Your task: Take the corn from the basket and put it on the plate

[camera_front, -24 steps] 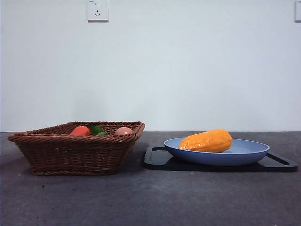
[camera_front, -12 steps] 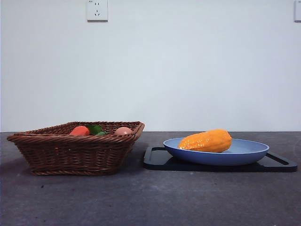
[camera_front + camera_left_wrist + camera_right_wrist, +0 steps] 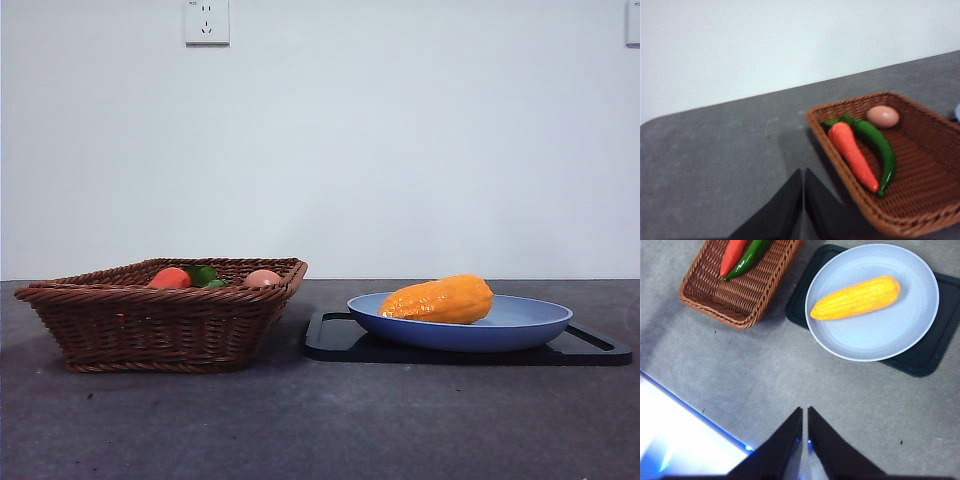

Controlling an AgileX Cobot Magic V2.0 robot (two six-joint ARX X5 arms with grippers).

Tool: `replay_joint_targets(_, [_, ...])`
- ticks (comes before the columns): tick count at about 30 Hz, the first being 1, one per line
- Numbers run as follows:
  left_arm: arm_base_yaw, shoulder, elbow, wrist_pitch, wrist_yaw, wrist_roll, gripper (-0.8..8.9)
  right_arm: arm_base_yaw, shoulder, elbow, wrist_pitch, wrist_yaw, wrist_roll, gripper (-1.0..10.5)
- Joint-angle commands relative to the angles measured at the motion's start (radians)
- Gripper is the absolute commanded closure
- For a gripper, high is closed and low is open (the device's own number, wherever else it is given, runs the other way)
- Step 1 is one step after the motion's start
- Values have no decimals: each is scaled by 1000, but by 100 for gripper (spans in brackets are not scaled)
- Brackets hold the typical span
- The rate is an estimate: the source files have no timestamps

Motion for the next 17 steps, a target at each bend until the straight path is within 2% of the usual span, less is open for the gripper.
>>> replay_joint_targets(1, [4,-28,-28,3,-36,-30,806,2,8,16,6,0,10,944])
replay_joint_targets(9, [4,-115,-127,-18,-148,-121,806,2,8,16,6,0,10,944])
replay_joint_targets(17, [3,-127,-137,-87,-149,-146,806,2,8,16,6,0,10,944])
